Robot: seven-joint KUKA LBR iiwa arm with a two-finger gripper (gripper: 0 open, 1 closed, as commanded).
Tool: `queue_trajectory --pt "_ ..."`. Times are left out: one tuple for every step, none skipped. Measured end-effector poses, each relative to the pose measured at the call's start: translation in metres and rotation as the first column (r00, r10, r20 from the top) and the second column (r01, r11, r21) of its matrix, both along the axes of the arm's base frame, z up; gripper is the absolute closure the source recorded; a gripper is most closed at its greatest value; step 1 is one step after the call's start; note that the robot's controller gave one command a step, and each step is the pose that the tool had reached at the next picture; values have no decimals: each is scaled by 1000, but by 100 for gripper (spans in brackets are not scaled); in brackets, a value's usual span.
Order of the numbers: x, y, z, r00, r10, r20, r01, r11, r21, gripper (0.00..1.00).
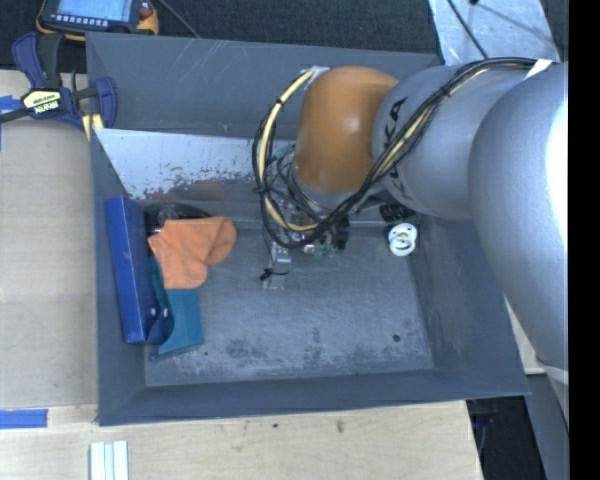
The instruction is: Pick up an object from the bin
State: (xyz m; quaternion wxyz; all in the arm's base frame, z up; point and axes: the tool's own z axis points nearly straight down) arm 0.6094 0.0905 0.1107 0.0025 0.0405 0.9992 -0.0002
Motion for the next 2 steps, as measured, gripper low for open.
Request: queue_trajectory --pt "4 47 -20 1000 8 2 -8 1000 2 0" --pt "11 72 -37 975 223 0 -223 975 -4 100"
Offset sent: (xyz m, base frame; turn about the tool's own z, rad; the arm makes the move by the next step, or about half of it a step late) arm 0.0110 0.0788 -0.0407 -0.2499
